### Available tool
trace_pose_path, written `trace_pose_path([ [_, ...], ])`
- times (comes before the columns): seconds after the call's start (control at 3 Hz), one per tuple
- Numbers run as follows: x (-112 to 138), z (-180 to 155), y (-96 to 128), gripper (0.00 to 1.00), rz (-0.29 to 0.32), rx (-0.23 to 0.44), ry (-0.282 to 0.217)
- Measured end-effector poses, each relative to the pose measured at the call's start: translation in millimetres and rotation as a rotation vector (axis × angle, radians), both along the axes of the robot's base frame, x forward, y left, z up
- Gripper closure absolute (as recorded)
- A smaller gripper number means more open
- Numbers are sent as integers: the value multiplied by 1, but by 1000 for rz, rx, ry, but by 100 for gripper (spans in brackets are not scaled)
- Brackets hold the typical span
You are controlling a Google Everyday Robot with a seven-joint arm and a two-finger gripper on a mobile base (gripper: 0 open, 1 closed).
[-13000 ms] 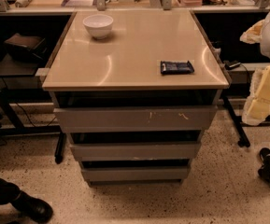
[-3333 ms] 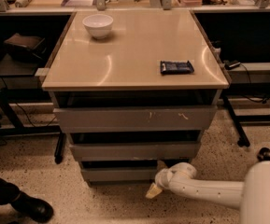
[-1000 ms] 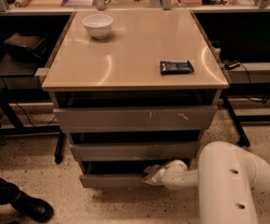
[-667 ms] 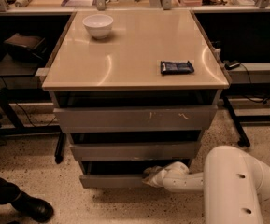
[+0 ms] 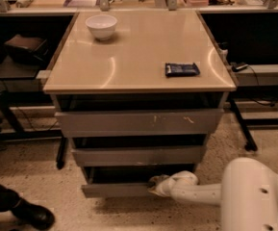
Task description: Open bottom drawer
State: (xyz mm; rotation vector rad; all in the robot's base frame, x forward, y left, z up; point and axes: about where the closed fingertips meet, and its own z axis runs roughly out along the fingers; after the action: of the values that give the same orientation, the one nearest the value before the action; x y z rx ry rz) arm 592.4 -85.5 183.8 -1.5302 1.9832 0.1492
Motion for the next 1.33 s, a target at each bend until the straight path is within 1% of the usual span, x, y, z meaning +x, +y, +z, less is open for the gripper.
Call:
trace_pose_path([
  [0.33,-1,3,2,100,0,0,0],
  [0.67,-17,-3,6,100,-2,6,29],
  [1.0,-17,1,6,100,-2,6,29],
  [1.33,-33,-4,-1,100,-19,17,26],
])
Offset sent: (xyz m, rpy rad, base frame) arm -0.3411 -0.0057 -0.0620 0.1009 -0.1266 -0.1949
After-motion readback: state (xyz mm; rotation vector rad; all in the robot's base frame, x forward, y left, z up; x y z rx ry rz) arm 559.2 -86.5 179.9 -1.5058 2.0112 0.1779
